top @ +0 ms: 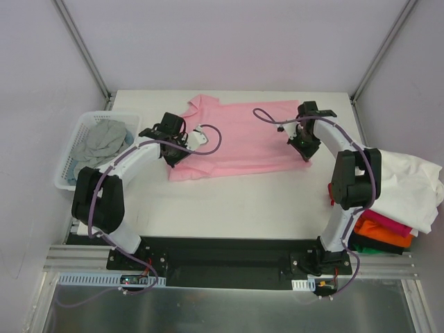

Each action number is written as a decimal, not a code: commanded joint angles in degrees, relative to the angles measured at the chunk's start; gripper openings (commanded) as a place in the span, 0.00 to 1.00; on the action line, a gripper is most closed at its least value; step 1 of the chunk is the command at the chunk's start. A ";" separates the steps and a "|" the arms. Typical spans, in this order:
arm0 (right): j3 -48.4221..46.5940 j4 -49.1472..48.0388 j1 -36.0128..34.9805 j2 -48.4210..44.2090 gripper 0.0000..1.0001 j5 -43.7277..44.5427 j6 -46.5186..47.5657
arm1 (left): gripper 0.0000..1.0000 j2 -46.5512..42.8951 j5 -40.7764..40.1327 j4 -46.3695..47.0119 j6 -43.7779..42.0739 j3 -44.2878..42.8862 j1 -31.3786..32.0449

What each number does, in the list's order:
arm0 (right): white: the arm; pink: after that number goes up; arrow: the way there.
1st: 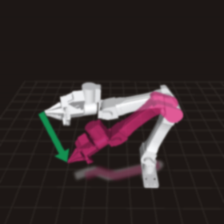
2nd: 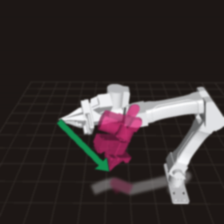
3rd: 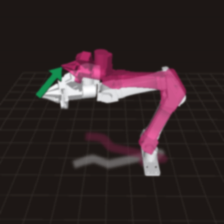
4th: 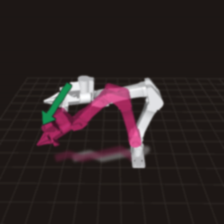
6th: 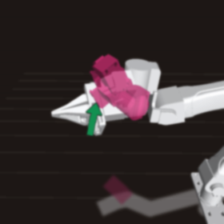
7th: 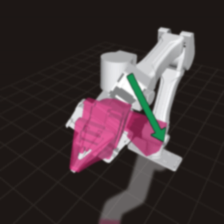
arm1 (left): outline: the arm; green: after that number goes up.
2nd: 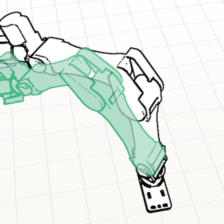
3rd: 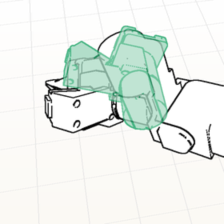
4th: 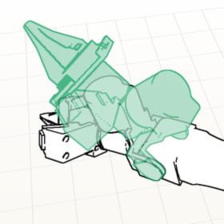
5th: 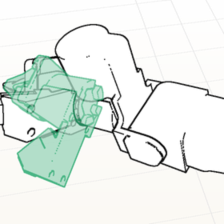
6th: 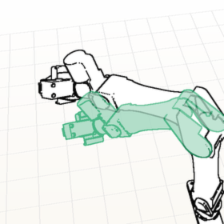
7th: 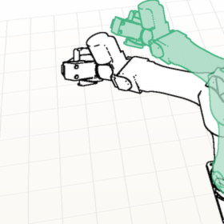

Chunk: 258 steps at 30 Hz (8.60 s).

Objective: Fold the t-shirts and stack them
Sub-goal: Fold the flattened tshirt in 1/3 of the way

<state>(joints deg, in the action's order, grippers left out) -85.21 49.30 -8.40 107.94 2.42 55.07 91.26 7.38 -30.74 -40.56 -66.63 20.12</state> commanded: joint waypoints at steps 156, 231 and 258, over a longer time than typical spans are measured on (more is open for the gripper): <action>-11.65 -18.63 -2.14 13.44 0.54 13.67 -0.14 | 0.00 26.16 -10.27 -0.90 -4.53 -36.20 -2.72; -3.83 -22.76 1.37 7.28 1.00 15.87 -0.75 | 0.96 29.59 2.55 0.33 5.14 -32.69 2.20; -2.95 -22.49 1.64 7.55 1.00 14.20 -1.10 | 0.49 35.21 -0.70 0.33 3.47 -34.88 2.47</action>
<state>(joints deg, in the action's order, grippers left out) -88.38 26.79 -6.94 118.34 17.47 54.70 125.80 7.18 -29.82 -36.84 -99.44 22.15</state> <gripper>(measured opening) 0.996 0.516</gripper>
